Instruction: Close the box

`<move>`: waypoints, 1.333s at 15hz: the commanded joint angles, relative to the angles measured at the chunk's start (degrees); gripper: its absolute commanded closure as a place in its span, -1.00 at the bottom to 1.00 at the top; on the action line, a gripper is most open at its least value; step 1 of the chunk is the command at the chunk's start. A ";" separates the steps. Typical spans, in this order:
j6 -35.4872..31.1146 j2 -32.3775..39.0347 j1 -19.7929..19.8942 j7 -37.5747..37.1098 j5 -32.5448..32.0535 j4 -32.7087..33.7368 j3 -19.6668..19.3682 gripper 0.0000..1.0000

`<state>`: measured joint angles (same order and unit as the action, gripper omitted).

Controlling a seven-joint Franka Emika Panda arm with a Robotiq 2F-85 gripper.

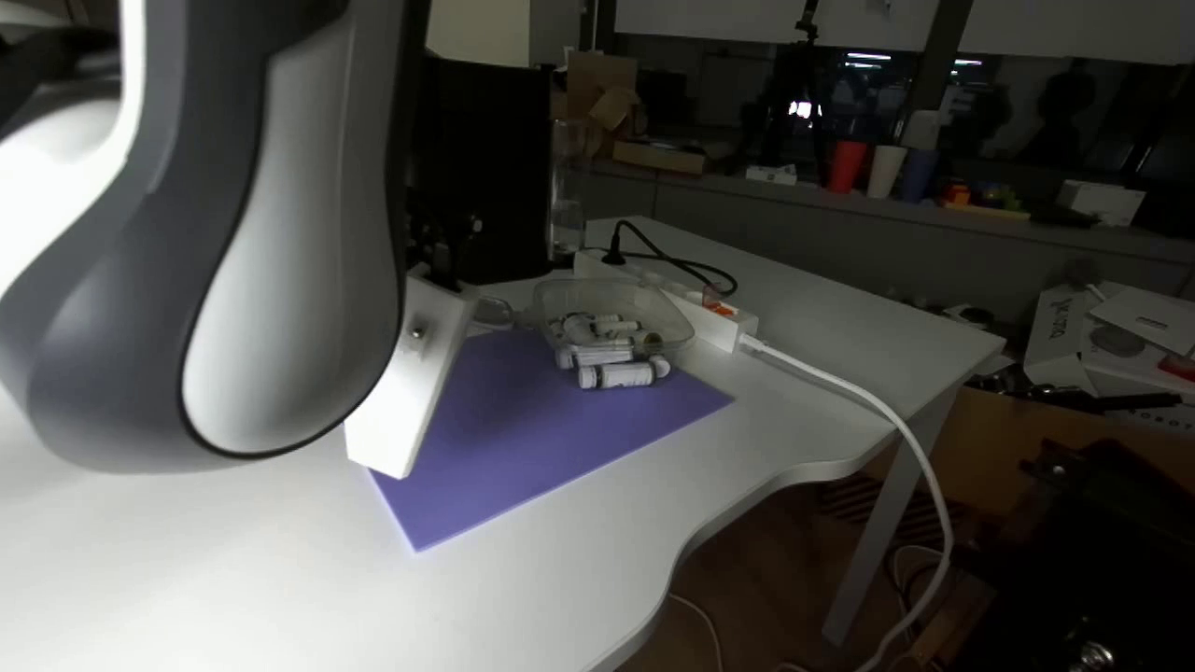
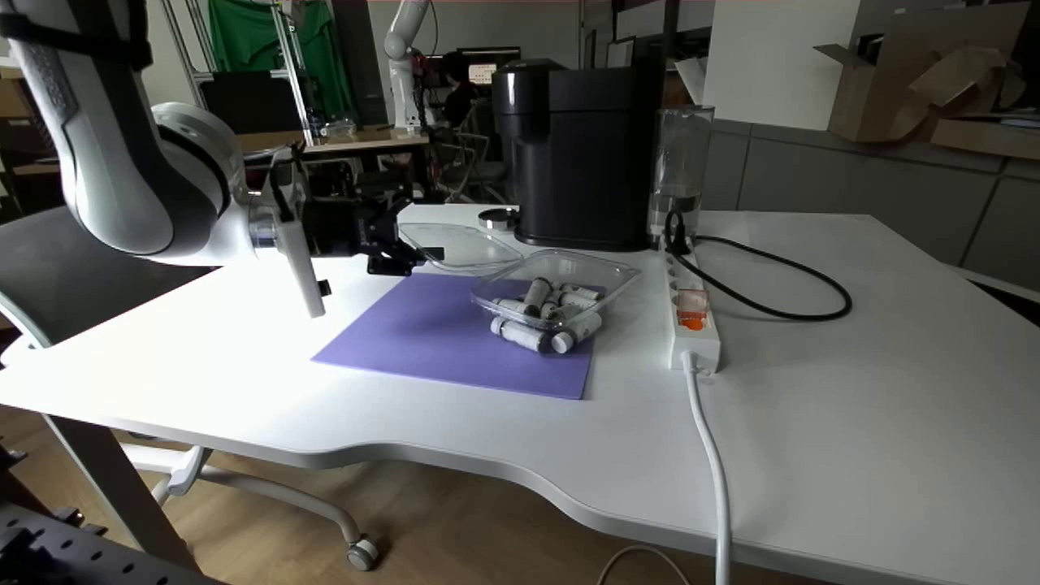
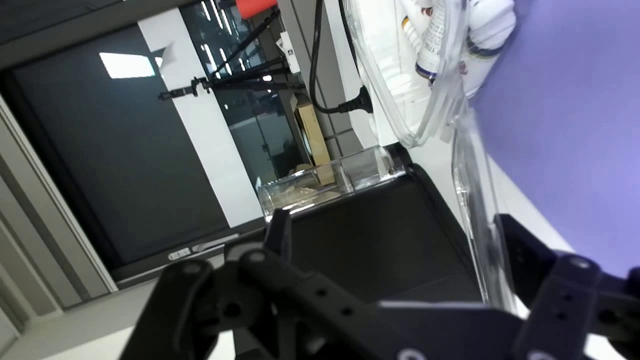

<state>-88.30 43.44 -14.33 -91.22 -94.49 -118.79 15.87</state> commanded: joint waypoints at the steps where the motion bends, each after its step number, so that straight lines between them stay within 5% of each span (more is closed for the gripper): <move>1: 2.14 0.36 -0.58 -6.54 2.58 2.77 -0.51 -1.00; 20: 3.58 -10.74 -0.04 -21.92 13.18 -1.67 -0.91 -1.00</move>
<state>-84.43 36.19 -14.54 -110.68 -82.84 -117.80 15.71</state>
